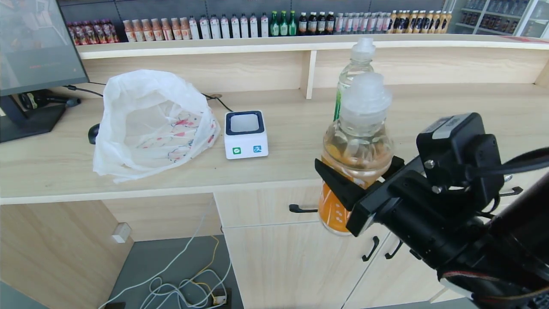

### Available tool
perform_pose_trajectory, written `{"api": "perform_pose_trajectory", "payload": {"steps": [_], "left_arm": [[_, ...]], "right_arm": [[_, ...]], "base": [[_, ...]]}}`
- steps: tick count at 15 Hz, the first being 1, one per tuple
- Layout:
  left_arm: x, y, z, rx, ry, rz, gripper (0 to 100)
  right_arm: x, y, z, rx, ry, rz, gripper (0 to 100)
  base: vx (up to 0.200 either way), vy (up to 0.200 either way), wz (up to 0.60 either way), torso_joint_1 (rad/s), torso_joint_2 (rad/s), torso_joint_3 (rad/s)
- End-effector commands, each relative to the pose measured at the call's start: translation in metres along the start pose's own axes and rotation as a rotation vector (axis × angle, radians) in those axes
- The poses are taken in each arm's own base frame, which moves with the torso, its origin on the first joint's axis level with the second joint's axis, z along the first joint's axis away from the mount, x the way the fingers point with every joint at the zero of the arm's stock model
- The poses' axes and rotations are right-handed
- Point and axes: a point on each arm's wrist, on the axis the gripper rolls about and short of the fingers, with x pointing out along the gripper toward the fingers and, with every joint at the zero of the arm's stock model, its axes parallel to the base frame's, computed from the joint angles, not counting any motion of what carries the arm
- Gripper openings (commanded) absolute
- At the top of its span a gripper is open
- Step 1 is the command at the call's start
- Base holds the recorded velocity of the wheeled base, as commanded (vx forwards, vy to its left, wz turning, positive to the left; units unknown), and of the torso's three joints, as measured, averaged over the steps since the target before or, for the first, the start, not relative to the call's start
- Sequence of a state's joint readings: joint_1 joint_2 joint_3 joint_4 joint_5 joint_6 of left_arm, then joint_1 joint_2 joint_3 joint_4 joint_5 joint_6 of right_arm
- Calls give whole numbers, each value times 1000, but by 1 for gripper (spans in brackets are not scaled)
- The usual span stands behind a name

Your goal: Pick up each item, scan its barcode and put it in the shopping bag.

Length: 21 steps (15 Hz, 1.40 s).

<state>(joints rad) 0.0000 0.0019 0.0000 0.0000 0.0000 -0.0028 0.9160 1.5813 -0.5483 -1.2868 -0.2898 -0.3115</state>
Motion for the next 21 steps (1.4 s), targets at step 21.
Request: {"api": "perform_pose_trajectory", "payload": {"steps": [21], "left_arm": [[0,0,0,0,0,0,100]], "right_arm": [[-34,58,-11,-779,-240,227,0]], "base": [[0,0,0,0,0,0]]}}
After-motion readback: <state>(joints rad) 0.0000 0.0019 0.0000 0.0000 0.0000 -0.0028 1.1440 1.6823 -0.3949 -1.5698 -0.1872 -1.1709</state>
